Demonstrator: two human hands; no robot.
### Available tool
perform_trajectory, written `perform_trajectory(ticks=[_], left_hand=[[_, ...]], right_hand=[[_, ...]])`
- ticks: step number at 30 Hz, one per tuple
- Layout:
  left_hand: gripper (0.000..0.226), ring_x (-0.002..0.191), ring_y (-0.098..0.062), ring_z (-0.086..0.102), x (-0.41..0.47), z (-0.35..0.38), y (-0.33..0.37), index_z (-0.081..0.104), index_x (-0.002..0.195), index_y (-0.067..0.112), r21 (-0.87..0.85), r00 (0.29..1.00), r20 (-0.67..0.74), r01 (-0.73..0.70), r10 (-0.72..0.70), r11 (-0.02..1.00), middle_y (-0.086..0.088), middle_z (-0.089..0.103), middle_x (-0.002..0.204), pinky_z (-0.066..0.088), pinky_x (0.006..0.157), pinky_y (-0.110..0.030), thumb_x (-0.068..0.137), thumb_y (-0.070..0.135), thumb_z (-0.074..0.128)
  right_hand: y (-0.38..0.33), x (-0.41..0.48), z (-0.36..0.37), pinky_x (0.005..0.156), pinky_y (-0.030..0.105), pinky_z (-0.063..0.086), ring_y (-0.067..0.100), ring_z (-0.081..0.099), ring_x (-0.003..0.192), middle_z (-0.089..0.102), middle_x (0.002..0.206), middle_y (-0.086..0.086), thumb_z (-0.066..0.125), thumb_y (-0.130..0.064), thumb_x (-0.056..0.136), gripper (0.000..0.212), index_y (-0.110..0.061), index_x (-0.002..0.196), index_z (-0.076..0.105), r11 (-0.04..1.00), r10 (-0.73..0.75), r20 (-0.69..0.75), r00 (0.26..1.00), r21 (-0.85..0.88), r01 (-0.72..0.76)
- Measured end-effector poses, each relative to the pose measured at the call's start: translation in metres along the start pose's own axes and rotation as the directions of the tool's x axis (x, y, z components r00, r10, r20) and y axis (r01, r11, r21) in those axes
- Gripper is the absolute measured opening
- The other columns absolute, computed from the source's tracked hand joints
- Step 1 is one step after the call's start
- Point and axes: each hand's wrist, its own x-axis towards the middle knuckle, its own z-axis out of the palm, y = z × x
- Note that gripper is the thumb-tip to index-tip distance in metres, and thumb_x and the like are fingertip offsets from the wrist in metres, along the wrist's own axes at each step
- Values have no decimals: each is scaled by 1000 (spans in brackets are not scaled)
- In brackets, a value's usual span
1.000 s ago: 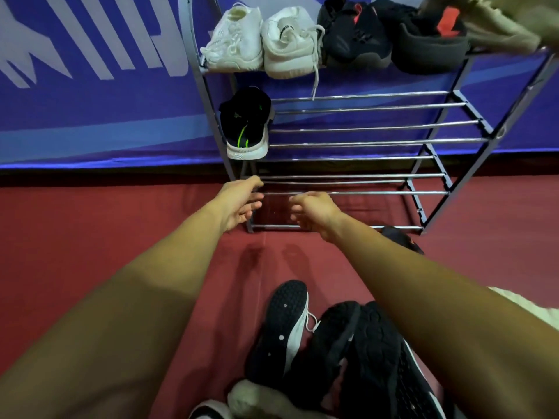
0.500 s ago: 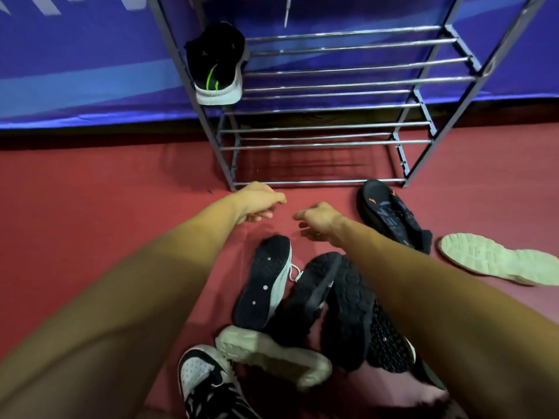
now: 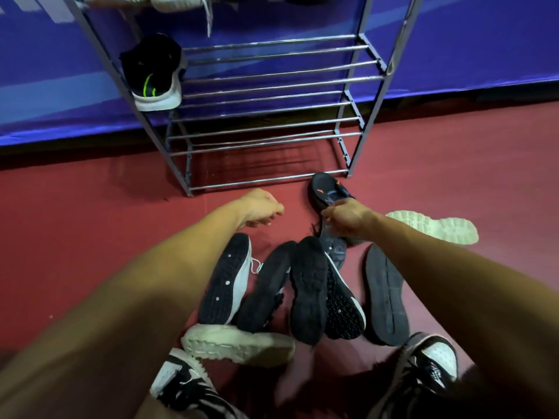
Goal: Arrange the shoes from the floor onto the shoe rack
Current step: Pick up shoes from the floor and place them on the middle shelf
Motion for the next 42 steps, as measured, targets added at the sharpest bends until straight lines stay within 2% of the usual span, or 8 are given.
perform_trajectory(ticks=[3, 7, 12, 16, 20, 24, 32, 42], left_hand=[[6, 73, -14, 59, -1, 17, 10, 62, 94, 22, 44, 999, 37, -28, 27, 999, 1, 62, 83, 37, 57, -20, 89, 21, 61], [8, 76, -16, 60, 3, 47, 8, 66, 95, 19, 124, 995, 98, -42, 30, 991, -1, 65, 89, 41, 62, -23, 88, 21, 63], [22, 90, -19, 61, 16, 98, -10, 68, 104, 17, 280, 985, 171, -83, 36, 956, 0, 67, 98, 48, 79, -27, 84, 26, 68], [26, 79, -15, 57, 30, 130, -19, 63, 106, 22, 331, 978, 198, -131, 67, 935, 4, 63, 93, 41, 63, -24, 81, 26, 71], [28, 82, -19, 54, 47, 152, -16, 64, 107, 19, 394, 974, 151, -215, 168, 894, 0, 60, 95, 38, 68, -24, 80, 19, 70], [30, 108, -27, 50, 66, 166, -5, 64, 110, 24, 567, 949, 147, -311, 278, 762, -3, 52, 110, 46, 90, -34, 81, 24, 69], [31, 121, -28, 39, 74, 186, 3, 67, 114, 26, 853, 891, 424, -454, 166, 258, 1, 60, 117, 32, 94, -41, 84, 21, 59], [31, 116, -24, 39, 56, 146, 8, 58, 116, 33, 768, 895, 397, -444, 201, 462, 3, 61, 116, 27, 90, -37, 88, 20, 59]], right_hand=[[28, -13, -23, 42, 19, 30, 14, 41, 35, 43, 57, 7, 57, -4, 93, 26, -12, 69, 50, 999, 47, -35, 998, -19, -48], [60, -26, -31, 52, 23, 41, 24, 57, 65, 58, 84, 16, 58, -9, 95, 7, -3, 94, 62, 988, 110, -29, 994, -106, -112], [81, -18, -21, 54, 25, 48, 24, 61, 72, 59, 90, 15, 62, -19, 95, 18, -2, 101, 63, 966, 129, 35, 991, -228, -118], [101, -5, -11, 52, 25, 51, 23, 65, 68, 65, 88, 12, 63, -21, 92, 24, 0, 103, 67, 918, 160, 69, 985, -377, -123], [115, 5, 1, 59, 28, 51, 26, 65, 80, 65, 94, 11, 58, -24, 90, 21, -9, 101, 67, 807, 159, 130, 979, -588, -53], [129, 15, 10, 90, 33, 48, 31, 60, 114, 64, 123, 14, 62, -32, 91, 39, -8, 122, 62, 697, 155, 139, 978, -717, -9], [139, 25, 22, 98, 40, 49, 31, 57, 123, 59, 134, 12, 54, -25, 95, 41, -13, 134, 54, 633, 151, 212, 966, -771, 71], [94, 5, -5, 75, 26, 42, 26, 62, 105, 65, 116, 9, 70, -31, 85, 41, -15, 122, 62, 647, 106, 268, 957, -750, 138]])
